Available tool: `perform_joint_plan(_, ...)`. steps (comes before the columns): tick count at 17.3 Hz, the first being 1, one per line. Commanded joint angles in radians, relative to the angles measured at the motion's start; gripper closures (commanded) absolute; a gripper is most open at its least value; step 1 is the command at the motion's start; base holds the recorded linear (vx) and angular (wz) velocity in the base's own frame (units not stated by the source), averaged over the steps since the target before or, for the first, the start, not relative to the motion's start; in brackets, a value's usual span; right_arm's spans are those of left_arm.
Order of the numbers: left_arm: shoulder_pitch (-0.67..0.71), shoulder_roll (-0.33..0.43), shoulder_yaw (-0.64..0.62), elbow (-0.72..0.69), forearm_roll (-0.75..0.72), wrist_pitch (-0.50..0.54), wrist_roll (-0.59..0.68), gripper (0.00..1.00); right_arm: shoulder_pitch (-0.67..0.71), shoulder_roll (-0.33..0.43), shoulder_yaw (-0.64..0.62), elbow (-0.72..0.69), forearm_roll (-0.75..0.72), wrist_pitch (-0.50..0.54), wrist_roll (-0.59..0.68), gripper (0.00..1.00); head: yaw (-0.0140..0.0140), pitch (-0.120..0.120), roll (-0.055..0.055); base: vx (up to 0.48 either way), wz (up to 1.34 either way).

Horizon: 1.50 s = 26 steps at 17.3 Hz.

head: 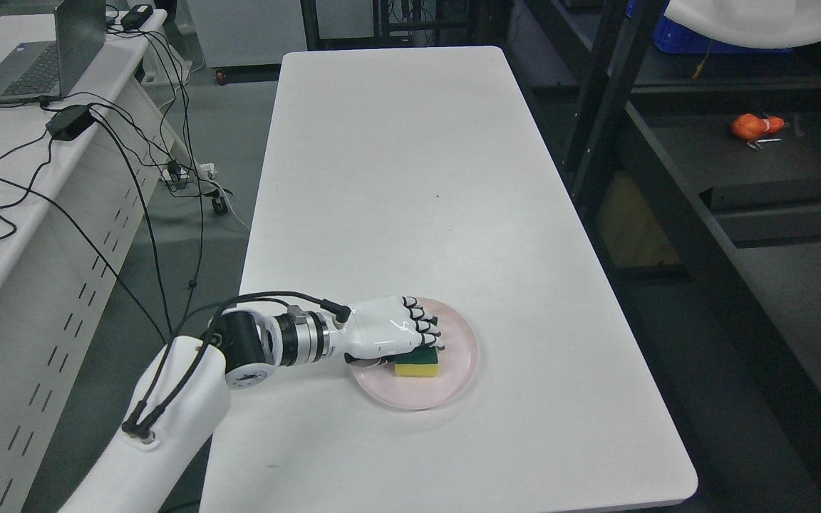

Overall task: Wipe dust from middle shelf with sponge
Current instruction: 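Lower the left hand onto the green-and-yellow sponge and grasp it, then lift the sponge off the plate with the left hand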

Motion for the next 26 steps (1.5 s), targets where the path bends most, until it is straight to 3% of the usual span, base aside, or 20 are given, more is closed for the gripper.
perform_joint_plan(1, 0.002, -0.012, 0.042, 0.031, 0.001, 0.000, -0.014, 0.38, -0.001, -0.017, 0.000, -0.017, 0.000, 0.072, 0.001, 0.00, 0.0000, 0.000, 0.000, 0.000, 0.00)
perform_joint_plan(3, 0.000, -0.026, 0.074, 0.031, 0.007, 0.000, -0.014, 0.45, 0.000, -0.017, 0.000, -0.017, 0.000, 0.072, 0.001, 0.00, 0.0000, 0.000, 0.000, 0.000, 0.00)
perform_joint_plan(6, -0.001, -0.040, 0.105, 0.024, 0.029, 0.000, -0.014, 0.49, 0.000, -0.017, 0.000, -0.017, 0.000, 0.072, 0.001, 0.00, 0.0000, 0.000, 0.000, 0.000, 0.00)
perform_joint_plan(10, 0.004, -0.037, 0.185, 0.029, 0.110, 0.000, -0.016, 0.77, 0.000, -0.017, 0.000, -0.017, 0.000, 0.072, 0.001, 0.00, 0.0000, 0.000, 0.000, 0.000, 0.00)
perform_joint_plan(14, 0.016, -0.032, 0.261, 0.029, 0.164, 0.000, -0.016, 0.93, 0.000, -0.017, 0.000, -0.017, 0.000, 0.072, 0.001, 0.00, 0.0000, 0.000, 0.000, 0.000, 0.00)
perform_joint_plan(17, -0.001, -0.041, 0.306, 0.018, 0.252, 0.000, -0.016, 0.99, 0.000, -0.017, 0.000, -0.017, 0.000, 0.072, -0.001, 0.00, 0.0000, 0.000, 0.000, 0.000, 0.00)
perform_joint_plan(21, -0.104, -0.043, 0.378, -0.063, 0.366, 0.000, -0.019, 1.00, 0.000, -0.017, 0.000, -0.017, 0.000, 0.072, 0.001, 0.00, 0.0000, 0.000, 0.000, -0.005, 0.01)
perform_joint_plan(26, -0.098, -0.040, 0.407, -0.104, 0.437, 0.000, -0.082, 1.00, 0.000, -0.017, 0.000, -0.017, 0.000, 0.072, 0.001, 0.00, 0.0000, 0.000, 0.000, -0.070, 0.04)
